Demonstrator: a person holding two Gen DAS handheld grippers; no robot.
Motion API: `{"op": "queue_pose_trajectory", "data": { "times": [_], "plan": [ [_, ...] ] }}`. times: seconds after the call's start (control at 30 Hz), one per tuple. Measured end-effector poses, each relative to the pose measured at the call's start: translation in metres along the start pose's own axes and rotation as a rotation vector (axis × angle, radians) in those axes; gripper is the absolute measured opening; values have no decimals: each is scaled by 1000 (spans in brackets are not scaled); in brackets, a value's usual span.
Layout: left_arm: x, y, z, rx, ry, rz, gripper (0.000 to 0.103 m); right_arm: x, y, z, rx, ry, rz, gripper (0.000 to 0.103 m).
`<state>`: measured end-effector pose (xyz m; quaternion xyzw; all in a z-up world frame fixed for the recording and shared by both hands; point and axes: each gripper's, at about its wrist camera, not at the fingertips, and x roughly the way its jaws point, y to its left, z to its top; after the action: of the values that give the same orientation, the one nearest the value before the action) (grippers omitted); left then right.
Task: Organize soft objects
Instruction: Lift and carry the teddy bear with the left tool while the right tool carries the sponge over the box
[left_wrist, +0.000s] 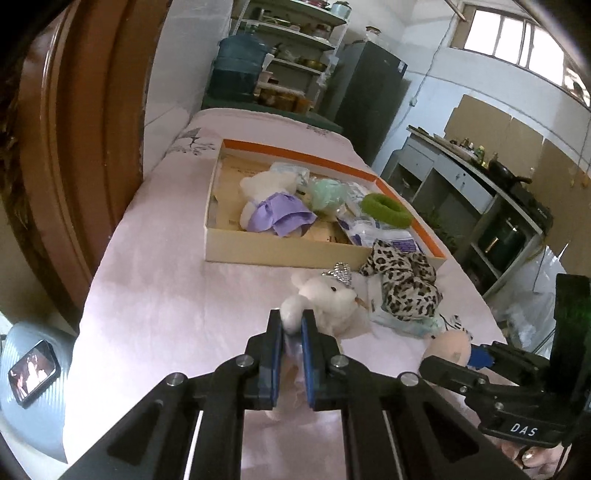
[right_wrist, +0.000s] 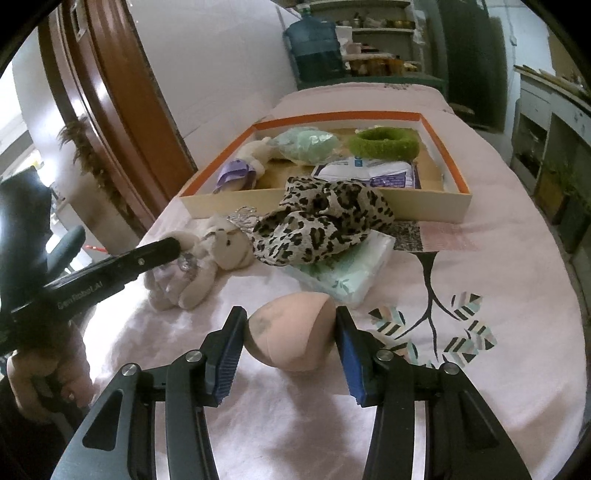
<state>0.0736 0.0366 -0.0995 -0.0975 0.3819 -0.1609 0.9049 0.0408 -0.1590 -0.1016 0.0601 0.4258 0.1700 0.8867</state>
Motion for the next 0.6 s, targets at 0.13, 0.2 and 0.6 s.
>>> {"op": "queue_pose_trajectory", "data": {
  "times": [0.13,0.2,0.6],
  "plan": [
    [-3,2,1,-27,-8,-22,9,-1,0,0,3,0,-1,50],
    [-6,3,1,-33,-21,-28,9,-2,0,0,2,-1,-1,50],
    [-24,-16,8,-6,-86,-41,9,-18,6,11,-27,-53,3,50]
  ]
}}
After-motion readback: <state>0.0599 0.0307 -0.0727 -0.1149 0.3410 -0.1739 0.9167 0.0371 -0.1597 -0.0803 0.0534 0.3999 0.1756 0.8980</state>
